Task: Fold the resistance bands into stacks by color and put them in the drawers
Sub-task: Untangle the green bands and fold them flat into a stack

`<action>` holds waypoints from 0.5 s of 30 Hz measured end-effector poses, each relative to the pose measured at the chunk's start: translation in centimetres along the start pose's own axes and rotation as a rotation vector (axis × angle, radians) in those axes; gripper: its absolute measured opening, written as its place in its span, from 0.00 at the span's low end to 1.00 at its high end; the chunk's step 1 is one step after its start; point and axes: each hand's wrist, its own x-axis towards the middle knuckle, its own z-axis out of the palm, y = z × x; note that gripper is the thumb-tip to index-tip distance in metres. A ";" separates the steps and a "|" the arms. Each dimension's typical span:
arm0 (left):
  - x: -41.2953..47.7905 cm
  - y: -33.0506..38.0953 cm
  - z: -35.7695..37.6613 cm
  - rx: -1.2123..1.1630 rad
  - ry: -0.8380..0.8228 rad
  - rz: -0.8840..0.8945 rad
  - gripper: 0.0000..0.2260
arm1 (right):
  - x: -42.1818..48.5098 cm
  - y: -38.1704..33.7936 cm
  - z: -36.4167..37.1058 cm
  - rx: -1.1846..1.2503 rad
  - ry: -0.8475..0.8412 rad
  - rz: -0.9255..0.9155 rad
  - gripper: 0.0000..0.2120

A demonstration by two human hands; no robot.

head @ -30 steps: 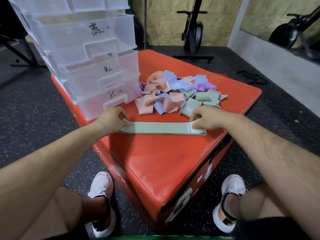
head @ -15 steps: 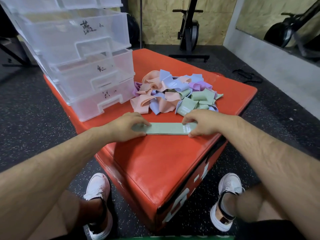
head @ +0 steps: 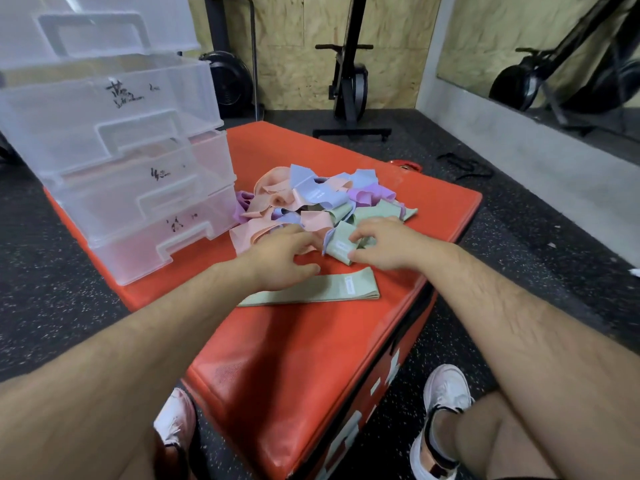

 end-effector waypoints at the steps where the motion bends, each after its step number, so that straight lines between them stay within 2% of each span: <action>1: 0.7 0.6 0.1 0.009 0.012 -0.009 0.16 | 0.2 0.1 0.0 0.009 -0.010 0.000 0.22; 3: 1.9 1.4 0.4 -0.002 0.051 -0.032 0.17 | 0.5 0.3 -0.3 0.033 0.035 -0.021 0.20; 7: 4.0 1.8 0.3 -0.135 0.149 -0.063 0.15 | 0.5 0.2 -2.0 0.133 0.242 -0.113 0.11; 9: 4.6 2.2 -0.4 -0.211 0.239 -0.050 0.17 | 0.3 -0.2 -3.0 0.227 0.328 -0.170 0.08; 12: 5.0 3.3 -2.0 -0.342 0.368 -0.015 0.20 | -0.4 -1.2 -4.4 0.360 0.424 -0.232 0.07; 15: 5.6 3.8 -3.1 -0.361 0.413 -0.025 0.08 | -0.5 -2.3 -5.0 0.569 0.512 -0.249 0.10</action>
